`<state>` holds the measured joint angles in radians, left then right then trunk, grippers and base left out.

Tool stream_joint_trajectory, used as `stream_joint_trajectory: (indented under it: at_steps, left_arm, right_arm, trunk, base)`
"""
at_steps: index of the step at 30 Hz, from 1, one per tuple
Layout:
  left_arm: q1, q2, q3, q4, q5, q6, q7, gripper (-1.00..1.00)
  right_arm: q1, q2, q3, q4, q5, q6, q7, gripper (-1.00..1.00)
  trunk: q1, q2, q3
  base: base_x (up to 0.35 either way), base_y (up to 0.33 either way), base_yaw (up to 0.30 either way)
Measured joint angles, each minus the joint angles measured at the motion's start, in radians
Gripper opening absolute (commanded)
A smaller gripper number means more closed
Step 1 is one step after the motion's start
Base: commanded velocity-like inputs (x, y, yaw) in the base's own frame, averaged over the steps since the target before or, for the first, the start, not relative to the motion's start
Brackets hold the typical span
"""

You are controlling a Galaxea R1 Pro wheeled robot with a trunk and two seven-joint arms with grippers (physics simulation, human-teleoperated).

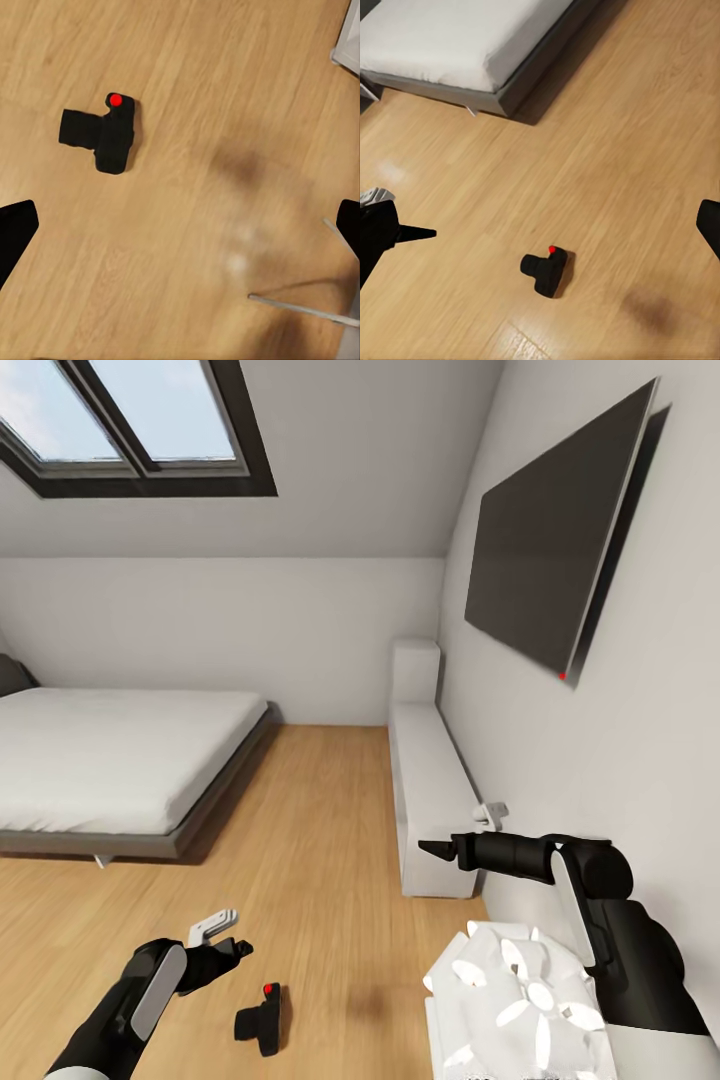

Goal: Attach the digital camera to the camera tripod in the bedroom.

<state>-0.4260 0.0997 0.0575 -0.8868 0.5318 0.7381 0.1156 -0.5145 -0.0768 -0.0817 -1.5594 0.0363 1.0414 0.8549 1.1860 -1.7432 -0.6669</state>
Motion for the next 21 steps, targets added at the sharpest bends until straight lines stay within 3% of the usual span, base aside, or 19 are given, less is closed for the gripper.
stream_joint_trajectory:
  at_steps: [21]
  left_arm:
    - [0.000,0.000,0.003,0.000,0.000,0.000,0.000,1.00]
  right_arm:
    - [0.000,0.001,-0.002,0.000,0.000,0.000,0.001,1.00]
  trunk:
    - [0.081,-0.147,-0.066]
  base:
    - [0.000,0.000,0.000]
